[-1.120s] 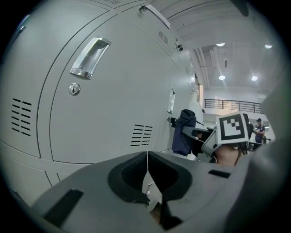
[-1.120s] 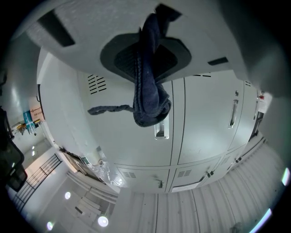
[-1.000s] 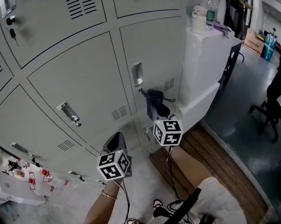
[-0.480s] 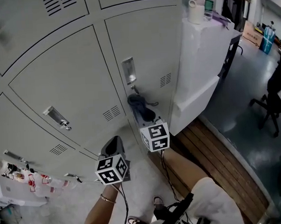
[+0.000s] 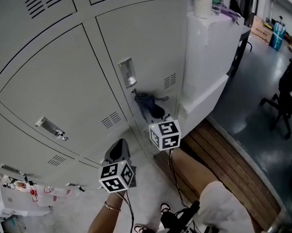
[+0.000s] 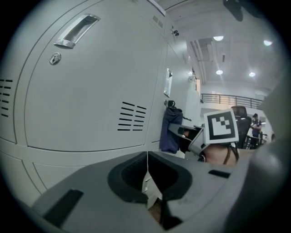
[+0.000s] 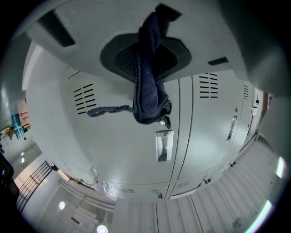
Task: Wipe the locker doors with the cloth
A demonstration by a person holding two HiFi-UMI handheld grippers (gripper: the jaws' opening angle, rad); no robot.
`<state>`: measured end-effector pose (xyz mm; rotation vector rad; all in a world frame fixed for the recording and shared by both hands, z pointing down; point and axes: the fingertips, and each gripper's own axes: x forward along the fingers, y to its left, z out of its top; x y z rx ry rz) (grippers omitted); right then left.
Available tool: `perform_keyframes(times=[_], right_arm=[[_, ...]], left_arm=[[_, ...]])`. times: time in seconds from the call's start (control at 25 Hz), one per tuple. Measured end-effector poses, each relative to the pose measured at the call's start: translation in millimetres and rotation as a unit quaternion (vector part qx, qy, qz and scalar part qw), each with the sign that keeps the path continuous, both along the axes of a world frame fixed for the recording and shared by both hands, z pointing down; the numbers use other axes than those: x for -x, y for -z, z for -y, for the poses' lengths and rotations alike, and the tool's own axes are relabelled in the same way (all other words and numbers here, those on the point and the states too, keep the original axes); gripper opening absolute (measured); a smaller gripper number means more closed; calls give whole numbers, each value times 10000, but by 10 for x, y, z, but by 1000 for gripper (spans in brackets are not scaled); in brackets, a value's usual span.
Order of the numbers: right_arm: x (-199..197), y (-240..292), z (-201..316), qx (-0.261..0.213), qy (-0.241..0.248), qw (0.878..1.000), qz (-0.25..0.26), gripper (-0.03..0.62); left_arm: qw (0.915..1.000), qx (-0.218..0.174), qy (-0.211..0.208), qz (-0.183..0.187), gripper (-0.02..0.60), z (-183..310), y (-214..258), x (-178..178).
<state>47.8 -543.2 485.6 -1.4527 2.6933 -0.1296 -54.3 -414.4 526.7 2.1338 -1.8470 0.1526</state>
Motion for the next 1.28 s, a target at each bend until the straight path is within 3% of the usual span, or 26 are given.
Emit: perform_keyframes(times=[0.64,1.28], right_arm=[[-451,342,324,-327,-176,9993,-109,50],[-1370,442,936,-248,-1149,9931,23,50]], left_arm=[[9995,-214,-187,-142,9,340,153,-369],[9979,-176,-563,-267,9,634,116,-793]])
